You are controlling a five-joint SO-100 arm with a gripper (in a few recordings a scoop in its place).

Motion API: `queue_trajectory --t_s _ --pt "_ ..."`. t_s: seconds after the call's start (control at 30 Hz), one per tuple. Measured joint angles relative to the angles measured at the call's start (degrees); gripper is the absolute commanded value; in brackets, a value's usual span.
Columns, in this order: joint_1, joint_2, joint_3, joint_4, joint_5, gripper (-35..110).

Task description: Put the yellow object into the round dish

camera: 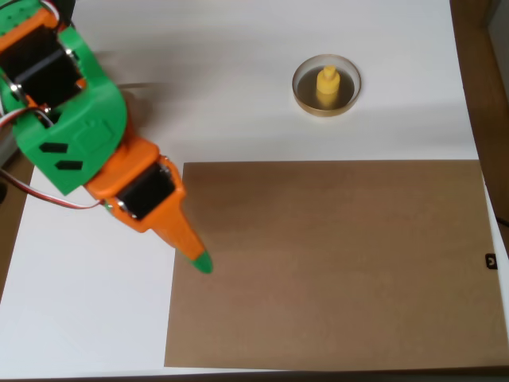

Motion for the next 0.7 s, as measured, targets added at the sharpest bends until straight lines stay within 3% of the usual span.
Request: queue_trajectory --t_s 0.4,0.7 --pt "9.84 13.97 17.75 -10.46 5.45 21" --pt "10.63 25.05 27.86 -13.01 6.59 21"
